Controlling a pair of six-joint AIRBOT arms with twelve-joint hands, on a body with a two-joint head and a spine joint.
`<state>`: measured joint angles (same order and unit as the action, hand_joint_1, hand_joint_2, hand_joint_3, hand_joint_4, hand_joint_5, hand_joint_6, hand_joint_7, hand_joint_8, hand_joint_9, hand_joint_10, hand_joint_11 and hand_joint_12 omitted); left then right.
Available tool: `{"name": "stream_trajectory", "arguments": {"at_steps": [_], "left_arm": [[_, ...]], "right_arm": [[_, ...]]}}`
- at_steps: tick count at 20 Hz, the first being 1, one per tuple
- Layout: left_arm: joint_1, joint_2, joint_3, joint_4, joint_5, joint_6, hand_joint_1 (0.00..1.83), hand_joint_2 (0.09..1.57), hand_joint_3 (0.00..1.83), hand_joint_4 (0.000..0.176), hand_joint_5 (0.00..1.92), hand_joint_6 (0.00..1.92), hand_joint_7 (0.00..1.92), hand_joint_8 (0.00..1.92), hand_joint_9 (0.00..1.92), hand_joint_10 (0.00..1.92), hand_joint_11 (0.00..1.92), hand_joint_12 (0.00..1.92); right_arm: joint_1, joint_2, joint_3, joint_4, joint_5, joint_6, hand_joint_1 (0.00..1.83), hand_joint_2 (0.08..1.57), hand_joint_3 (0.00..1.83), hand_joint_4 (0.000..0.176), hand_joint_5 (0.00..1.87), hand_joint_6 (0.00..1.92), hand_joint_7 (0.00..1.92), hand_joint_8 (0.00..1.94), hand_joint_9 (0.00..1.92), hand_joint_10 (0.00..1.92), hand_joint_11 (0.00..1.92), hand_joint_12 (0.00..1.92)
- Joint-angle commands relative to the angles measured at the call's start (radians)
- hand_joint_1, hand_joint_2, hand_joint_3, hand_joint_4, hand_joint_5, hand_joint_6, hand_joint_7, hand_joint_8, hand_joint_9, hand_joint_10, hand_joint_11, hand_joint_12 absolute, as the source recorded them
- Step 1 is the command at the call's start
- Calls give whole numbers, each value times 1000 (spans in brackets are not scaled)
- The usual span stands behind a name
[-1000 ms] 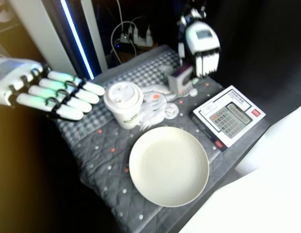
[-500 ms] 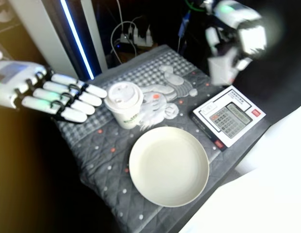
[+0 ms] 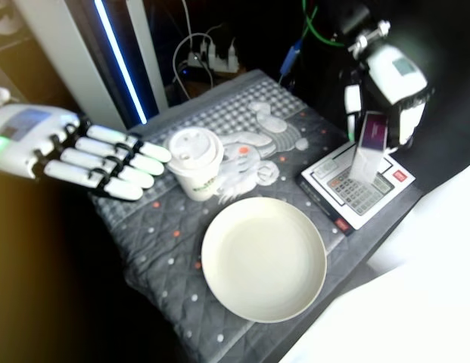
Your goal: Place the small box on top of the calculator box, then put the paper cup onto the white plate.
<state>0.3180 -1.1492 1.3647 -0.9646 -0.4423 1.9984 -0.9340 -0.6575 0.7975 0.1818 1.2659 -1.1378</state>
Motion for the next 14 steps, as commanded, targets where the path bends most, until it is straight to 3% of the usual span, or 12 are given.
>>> {"name": "stream_trajectory", "arguments": {"at_steps": [1, 2, 3, 4, 5, 6, 7, 8, 9, 11, 12, 14], "left_arm": [[-7, 6, 4, 30, -74, 3, 823, 1097, 0, 80, 53, 170, 152, 108, 115, 509, 60, 1315], [-7, 5, 5, 30, -74, 3, 760, 1029, 0, 129, 10, 33, 30, 21, 22, 101, 11, 605], [-7, 4, 6, 29, -69, 3, 711, 994, 0, 156, 1, 6, 5, 3, 4, 19, 1, 301], [-5, 4, 7, 28, -67, 3, 668, 989, 0, 165, 0, 0, 0, 0, 0, 3, 0, 59], [-2, 6, 6, 28, -71, 3, 642, 980, 0, 174, 0, 0, 0, 0, 0, 0, 0, 11], [-1, 15, -2, 31, -78, 3, 637, 935, 22, 176, 0, 0, 0, 0, 0, 0, 0, 547], [-1, 23, -14, 39, -89, 3, 635, 914, 13, 176, 0, 0, 0, 0, 0, 0, 0, 826], [1, 37, -33, 59, -107, 3, 608, 881, 4, 176, 0, 0, 0, 0, 0, 0, 0, 164], [6, 62, -68, 100, -136, -5, 596, 847, 0, 176, 0, 0, 0, 0, 0, 0, 0, 32], [38, 121, -141, 198, -201, -68, 552, 830, 0, 176, 0, 0, 0, 0, 0, 0, 0, 0], [62, 151, -174, 243, -235, -125, 614, 832, 0, 176, 0, 0, 0, 0, 0, 0, 0, 0], [167, 230, -251, 384, -350, -336, 648, 873, 5, 176, 0, 0, 0, 0, 0, 0, 0, 0]], "right_arm": [[6, 4, 3, 6, 123, -2, 639, 1368, 0, 0, 0, 0, 0, 0, 0, 0, 16, 33], [6, 4, 3, 6, 122, -2, 637, 1370, 0, 0, 0, 0, 0, 0, 0, 0, 2, 168], [6, 4, 3, 6, 121, -1, 659, 1366, 0, 0, 0, 0, 0, 0, 0, 0, 0, 199], [6, 4, 3, 6, 121, 0, 650, 1370, 0, 0, 0, 0, 0, 0, 0, 0, 0, 294], [6, 4, 3, 6, 121, 1, 615, 1374, 1, 0, 0, 0, 0, 0, 0, 0, 0, 319], [6, 4, 3, 6, 121, 1, 593, 1371, 0, 0, 0, 0, 0, 0, 0, 0, 0, 327], [6, 4, 2, 6, 121, 1, 645, 1359, 0, 0, 0, 0, 0, 0, 0, 0, 0, 329], [6, 5, 1, 6, 121, 2, 612, 1355, 0, 0, 0, 0, 0, 0, 0, 0, 0, 339], [6, 8, 0, 6, 121, 5, 594, 1357, 0, 0, 0, 0, 0, 0, 0, 0, 0, 345], [6, 16, -1, 6, 121, 12, 591, 1330, 0, 0, 0, 0, 0, 0, 0, 0, 0, 274], [6, 21, -1, 6, 121, 17, 606, 1311, 0, 0, 0, 0, 0, 0, 0, 0, 0, 54], [6, 35, -1, 3, 124, 39, 756, 1271, 0, 0, 0, 0, 0, 0, 0, 0, 0, 0]]}}
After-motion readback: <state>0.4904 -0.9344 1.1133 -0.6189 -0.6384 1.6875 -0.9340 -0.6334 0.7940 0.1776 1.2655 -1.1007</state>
